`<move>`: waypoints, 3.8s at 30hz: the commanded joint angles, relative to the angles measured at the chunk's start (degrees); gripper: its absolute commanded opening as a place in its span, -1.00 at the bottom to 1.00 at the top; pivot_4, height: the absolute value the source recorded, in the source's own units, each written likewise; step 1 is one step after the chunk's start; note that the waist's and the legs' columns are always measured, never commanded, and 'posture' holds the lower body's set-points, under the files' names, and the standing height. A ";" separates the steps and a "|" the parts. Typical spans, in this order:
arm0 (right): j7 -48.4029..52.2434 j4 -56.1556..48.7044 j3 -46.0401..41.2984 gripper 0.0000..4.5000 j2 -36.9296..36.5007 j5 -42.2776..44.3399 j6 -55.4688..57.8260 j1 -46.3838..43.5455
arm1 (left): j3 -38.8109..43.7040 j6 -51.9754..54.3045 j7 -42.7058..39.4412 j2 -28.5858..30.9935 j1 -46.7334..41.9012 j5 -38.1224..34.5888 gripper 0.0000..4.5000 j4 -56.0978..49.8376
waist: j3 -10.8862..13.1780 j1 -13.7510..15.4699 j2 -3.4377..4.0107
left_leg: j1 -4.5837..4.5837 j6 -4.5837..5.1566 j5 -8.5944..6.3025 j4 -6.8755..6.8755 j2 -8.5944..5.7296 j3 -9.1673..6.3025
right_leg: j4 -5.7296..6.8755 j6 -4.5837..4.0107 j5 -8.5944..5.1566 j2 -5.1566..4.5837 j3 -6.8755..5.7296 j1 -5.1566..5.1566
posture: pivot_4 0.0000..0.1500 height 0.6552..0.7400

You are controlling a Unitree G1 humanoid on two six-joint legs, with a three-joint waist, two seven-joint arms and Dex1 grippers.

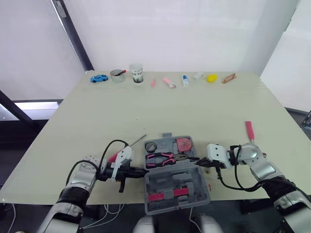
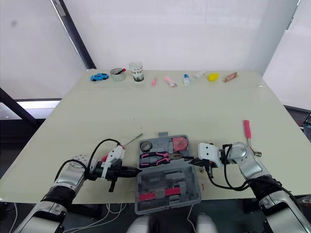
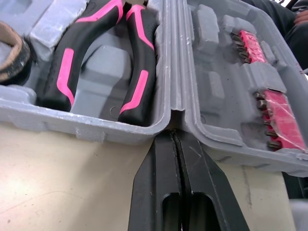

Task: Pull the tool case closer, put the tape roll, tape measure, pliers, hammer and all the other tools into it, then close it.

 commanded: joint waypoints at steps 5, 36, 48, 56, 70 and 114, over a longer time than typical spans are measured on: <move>2.85 -5.10 -0.56 -1.00 -0.98 2.10 2.28 1.76 | -0.65 -2.90 0.25 -3.01 -3.13 0.87 -0.98 1.82 | 0.00 0.28 0.00 | -0.01 0.00 0.00 0.01 0.00 0.01 | -0.01 0.00 0.00 -0.01 0.00 0.01 | 1.00 1.00; -1.85 -2.77 -5.12 -1.00 -2.59 1.58 2.93 0.96 | 0.21 -7.37 2.09 -9.88 -14.32 4.71 -0.98 15.26 | 0.04 -0.01 -0.06 | -0.07 0.00 0.00 0.04 -0.01 -0.07 | -0.06 0.01 0.01 0.06 0.01 0.03 | 1.00 1.00; -3.52 -2.45 -4.99 -1.00 -1.92 1.26 2.65 1.42 | 1.71 -8.71 5.87 -9.80 -12.50 4.80 -0.98 14.27 | 0.05 -0.02 -0.06 | -0.08 0.00 0.00 0.02 -0.01 -0.08 | -0.07 0.01 0.00 0.06 0.01 0.02 | 1.00 1.00; -3.85 -0.31 -4.82 -1.00 -0.46 1.08 1.94 0.24 | 2.35 -7.78 5.86 -8.94 -10.49 4.39 -0.98 11.57 | 0.05 -0.27 -0.06 | -0.04 0.00 0.00 0.02 -0.01 -0.08 | -0.04 0.01 0.00 0.08 0.02 0.02 | 1.00 1.00; -3.48 1.52 -5.12 -1.00 1.36 0.55 1.38 -1.44 | 3.81 -7.70 6.55 -7.90 -10.37 4.43 -0.98 11.72 | 0.05 -0.26 -0.06 | -0.04 0.00 0.00 0.02 0.00 -0.09 | -0.02 0.01 0.00 0.10 0.03 0.01 | 1.00 1.00; -4.16 3.60 -5.30 -1.00 1.71 -0.17 1.34 -2.63 | 3.55 -9.60 6.77 -8.06 -12.31 5.59 -0.98 16.01 | 0.05 -0.14 -0.05 | -0.05 0.00 0.00 0.01 0.00 -0.08 | -0.04 0.01 0.00 0.10 0.04 0.01 | 1.00 1.00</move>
